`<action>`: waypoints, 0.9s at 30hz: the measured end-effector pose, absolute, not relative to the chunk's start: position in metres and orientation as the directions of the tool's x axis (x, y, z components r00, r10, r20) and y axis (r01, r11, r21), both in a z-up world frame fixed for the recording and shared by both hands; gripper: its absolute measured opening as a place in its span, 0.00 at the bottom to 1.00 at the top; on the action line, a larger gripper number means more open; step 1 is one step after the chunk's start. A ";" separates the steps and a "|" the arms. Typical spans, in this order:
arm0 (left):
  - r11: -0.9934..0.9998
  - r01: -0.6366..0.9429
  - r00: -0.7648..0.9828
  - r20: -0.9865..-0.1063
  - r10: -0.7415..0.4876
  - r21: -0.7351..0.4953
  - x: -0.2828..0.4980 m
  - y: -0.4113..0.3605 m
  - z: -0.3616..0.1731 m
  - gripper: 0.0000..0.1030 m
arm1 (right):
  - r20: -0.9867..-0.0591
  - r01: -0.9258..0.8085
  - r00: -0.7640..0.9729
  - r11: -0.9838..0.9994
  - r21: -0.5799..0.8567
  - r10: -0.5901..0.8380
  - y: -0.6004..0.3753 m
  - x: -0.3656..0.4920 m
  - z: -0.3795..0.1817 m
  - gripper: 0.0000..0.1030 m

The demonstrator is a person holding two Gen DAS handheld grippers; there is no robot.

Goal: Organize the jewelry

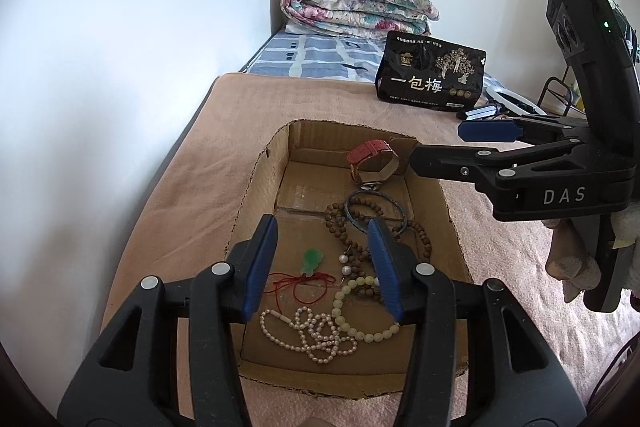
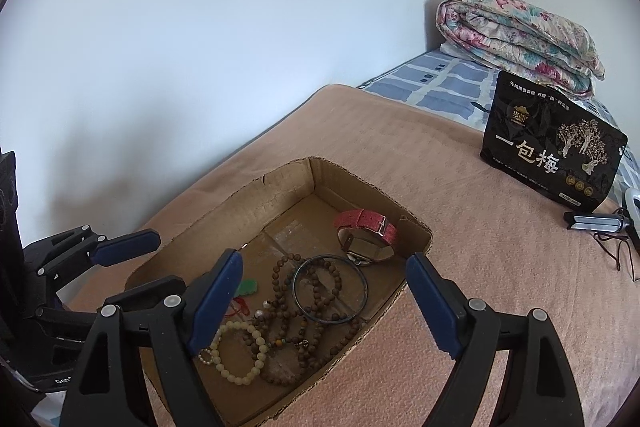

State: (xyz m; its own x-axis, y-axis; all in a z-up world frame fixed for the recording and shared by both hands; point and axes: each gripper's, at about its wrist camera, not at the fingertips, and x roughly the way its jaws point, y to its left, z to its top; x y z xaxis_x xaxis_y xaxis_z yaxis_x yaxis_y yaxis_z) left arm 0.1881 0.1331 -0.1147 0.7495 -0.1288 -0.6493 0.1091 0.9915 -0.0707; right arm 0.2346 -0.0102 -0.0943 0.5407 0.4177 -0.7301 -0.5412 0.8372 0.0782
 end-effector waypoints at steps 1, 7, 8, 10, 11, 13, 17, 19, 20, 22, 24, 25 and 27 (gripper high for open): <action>0.992 0.110 0.751 -0.648 -0.127 -0.067 0.187 0.132 -0.113 0.47 | -0.728 -0.540 0.544 0.838 0.077 0.417 -0.011 0.233 -0.092 0.83; 0.993 0.107 0.765 -0.633 -0.115 -0.052 0.175 0.127 -0.101 0.47 | -0.718 -0.533 0.561 0.844 0.068 0.412 -0.017 0.225 -0.079 0.84; 0.993 0.106 0.768 -0.630 -0.115 -0.052 0.173 0.127 -0.099 0.47 | -0.717 -0.531 0.564 0.845 0.066 0.410 -0.018 0.223 -0.077 0.84; 0.993 0.103 0.773 -0.625 -0.111 -0.049 0.169 0.126 -0.094 0.47 | -0.713 -0.527 0.571 0.848 0.062 0.407 -0.021 0.219 -0.072 0.84; 0.994 0.101 0.775 -0.622 -0.109 -0.048 0.166 0.125 -0.091 0.47 | -0.711 -0.525 0.575 0.849 0.060 0.405 -0.022 0.217 -0.069 0.84; 0.994 0.098 0.780 -0.617 -0.107 -0.048 0.162 0.124 -0.086 0.47 | -0.706 -0.519 0.583 0.853 0.057 0.402 -0.026 0.212 -0.064 0.85; 0.994 0.096 0.789 -0.605 -0.104 -0.046 0.152 0.120 -0.075 0.47 | -0.701 -0.508 0.599 0.861 0.042 0.387 -0.032 0.200 -0.052 0.86; 0.994 0.095 0.793 -0.600 -0.105 -0.047 0.146 0.118 -0.070 0.47 | -0.694 -0.505 0.613 0.863 0.024 0.377 -0.034 0.192 -0.046 0.87; 0.994 0.096 0.796 -0.596 -0.105 -0.048 0.143 0.117 -0.067 0.47 | -0.691 -0.504 0.619 0.864 0.017 0.374 -0.035 0.188 -0.043 0.89; 0.994 0.098 0.801 -0.589 -0.106 -0.046 0.136 0.114 -0.062 0.47 | -0.684 -0.501 0.629 0.865 0.007 0.370 -0.038 0.180 -0.037 0.89; 0.994 0.100 0.805 -0.584 -0.109 -0.047 0.129 0.110 -0.057 0.47 | -0.679 -0.496 0.638 0.868 -0.001 0.364 -0.042 0.172 -0.032 0.89; 0.994 0.102 0.807 -0.581 -0.110 -0.046 0.126 0.109 -0.054 0.47 | -0.677 -0.491 0.643 0.871 -0.006 0.358 -0.044 0.169 -0.030 0.89; 0.993 0.107 0.811 -0.575 -0.111 -0.041 0.118 0.105 -0.049 0.47 | -0.673 -0.481 0.653 0.877 -0.014 0.348 -0.048 0.161 -0.026 0.90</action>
State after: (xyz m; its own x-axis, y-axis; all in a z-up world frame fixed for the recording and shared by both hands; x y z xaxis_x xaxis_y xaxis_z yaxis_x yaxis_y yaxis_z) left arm 0.1182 0.1053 -0.0495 0.8108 -0.1111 -0.5747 0.1071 0.9934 -0.0410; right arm 0.1615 -0.0479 -0.0257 0.6529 0.3476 -0.6729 -0.4811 0.8765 -0.0141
